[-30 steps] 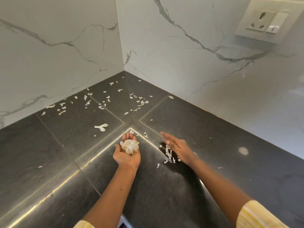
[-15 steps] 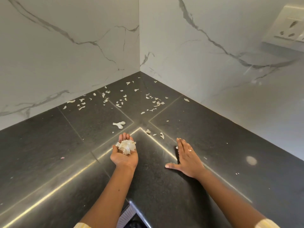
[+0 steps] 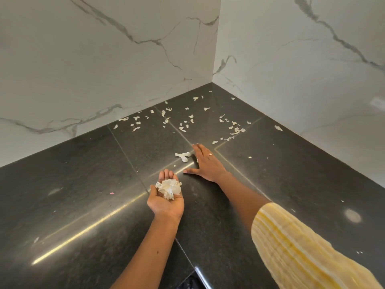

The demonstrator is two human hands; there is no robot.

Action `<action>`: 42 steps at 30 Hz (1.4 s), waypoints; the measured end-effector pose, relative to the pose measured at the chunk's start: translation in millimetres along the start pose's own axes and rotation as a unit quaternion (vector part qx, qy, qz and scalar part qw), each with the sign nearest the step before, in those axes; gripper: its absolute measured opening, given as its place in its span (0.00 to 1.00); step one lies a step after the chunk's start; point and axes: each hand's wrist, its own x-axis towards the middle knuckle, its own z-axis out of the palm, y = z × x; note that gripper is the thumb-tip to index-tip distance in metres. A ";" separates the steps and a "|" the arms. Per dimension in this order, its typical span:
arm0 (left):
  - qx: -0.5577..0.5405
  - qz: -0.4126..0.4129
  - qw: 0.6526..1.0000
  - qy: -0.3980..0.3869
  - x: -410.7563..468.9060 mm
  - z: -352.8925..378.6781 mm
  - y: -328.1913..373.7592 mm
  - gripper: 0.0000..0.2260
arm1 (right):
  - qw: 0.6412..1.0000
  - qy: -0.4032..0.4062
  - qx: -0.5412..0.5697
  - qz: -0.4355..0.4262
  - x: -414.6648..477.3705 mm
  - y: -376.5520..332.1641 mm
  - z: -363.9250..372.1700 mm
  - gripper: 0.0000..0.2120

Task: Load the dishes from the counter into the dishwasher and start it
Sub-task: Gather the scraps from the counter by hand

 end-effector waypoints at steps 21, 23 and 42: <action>-0.009 -0.025 1.000 -0.006 -13.1 -4.0 -14.0 0.22 | 0.995 0.070 -0.022 -0.068 -89.7 7.3 27.0 0.11; 0.000 -0.039 0.999 -0.010 -18.9 -7.5 -24.1 0.21 | 0.995 0.098 -0.029 0.001 -106.2 1.8 30.7 0.11; 0.077 -0.065 0.993 -0.057 -103.6 -56.9 -85.0 0.18 | 0.267 0.215 0.923 0.175 -210.3 -56.7 4.4 0.05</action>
